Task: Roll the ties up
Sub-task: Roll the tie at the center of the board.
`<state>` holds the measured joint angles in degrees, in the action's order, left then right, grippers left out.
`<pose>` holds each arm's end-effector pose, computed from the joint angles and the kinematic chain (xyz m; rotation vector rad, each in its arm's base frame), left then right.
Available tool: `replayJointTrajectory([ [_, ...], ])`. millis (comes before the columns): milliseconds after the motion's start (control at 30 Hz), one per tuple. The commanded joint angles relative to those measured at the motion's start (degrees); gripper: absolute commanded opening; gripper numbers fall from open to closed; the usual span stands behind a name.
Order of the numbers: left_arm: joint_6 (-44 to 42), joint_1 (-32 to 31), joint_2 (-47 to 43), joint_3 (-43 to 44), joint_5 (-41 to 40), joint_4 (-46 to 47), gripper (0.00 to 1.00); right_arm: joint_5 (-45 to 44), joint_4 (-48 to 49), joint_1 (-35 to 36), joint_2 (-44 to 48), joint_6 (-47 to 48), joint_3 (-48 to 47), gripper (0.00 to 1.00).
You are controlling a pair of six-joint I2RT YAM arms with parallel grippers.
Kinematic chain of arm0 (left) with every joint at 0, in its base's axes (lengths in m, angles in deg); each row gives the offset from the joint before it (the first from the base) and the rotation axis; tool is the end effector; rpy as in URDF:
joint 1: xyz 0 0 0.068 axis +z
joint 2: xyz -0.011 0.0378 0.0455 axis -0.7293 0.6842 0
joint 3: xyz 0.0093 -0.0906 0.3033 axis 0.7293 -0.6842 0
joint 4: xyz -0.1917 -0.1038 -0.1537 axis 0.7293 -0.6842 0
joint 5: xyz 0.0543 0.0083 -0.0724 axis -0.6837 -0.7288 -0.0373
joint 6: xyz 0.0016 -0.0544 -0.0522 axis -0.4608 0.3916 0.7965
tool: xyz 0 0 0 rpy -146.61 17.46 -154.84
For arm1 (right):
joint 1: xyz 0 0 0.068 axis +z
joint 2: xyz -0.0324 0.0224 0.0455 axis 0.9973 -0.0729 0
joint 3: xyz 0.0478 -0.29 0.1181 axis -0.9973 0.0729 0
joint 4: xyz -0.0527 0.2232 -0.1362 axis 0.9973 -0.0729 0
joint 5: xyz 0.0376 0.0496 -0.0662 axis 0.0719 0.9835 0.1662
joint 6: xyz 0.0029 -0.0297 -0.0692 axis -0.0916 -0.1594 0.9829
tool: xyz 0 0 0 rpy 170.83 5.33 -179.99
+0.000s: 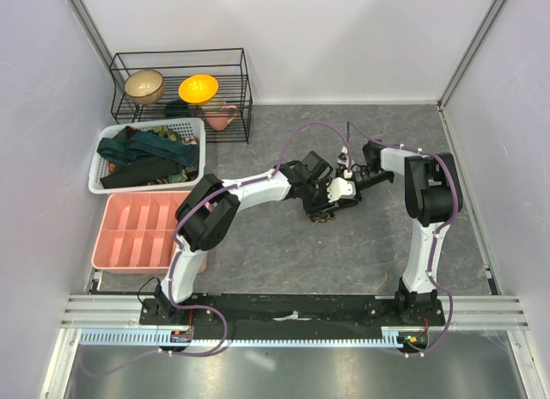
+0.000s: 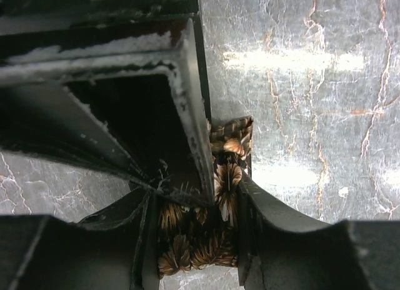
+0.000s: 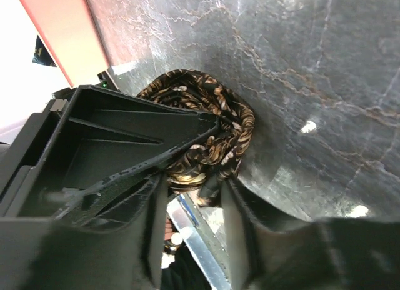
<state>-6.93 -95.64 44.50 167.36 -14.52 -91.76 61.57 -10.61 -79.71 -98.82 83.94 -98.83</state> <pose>0.3135 -0.3955 0.1703 1.7911 1.8290 -0.6105 0.3894 0.0954 0.1330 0.1056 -2.6945 -1.4595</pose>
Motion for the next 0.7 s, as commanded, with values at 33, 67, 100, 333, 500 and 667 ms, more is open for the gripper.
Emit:
replayJointTrajectory([
  [33,-1.75,-0.05,4.95,-1.47,-2.77,-7.56,0.02,-6.0,2.69,1.62,1.13,-1.58,0.4,0.33],
  [67,-1.75,-0.14,5.04,-1.3,-2.6,-7.47,0.02,-6.8,2.69,1.54,0.78,-1.66,0.49,0.29],
  [100,-1.66,-0.14,5.04,-1.3,-2.59,-7.47,0.02,-7.07,2.43,1.54,0.51,-1.58,0.58,0.24],
  [333,-1.22,0.04,4.42,-1.03,-1.54,-6.77,0.22,-8.74,2.43,1.71,-0.54,-1.4,0.66,0.0],
  [500,-0.51,0.56,1.96,-3.05,0.57,-3.52,0.36,-9.71,2.43,1.63,-0.1,-0.87,1.45,0.0],
  [667,-1.04,0.74,2.05,-3.67,1.8,-2.37,0.12,-7.78,3.04,1.63,0.42,-1.13,1.19,0.0],
])
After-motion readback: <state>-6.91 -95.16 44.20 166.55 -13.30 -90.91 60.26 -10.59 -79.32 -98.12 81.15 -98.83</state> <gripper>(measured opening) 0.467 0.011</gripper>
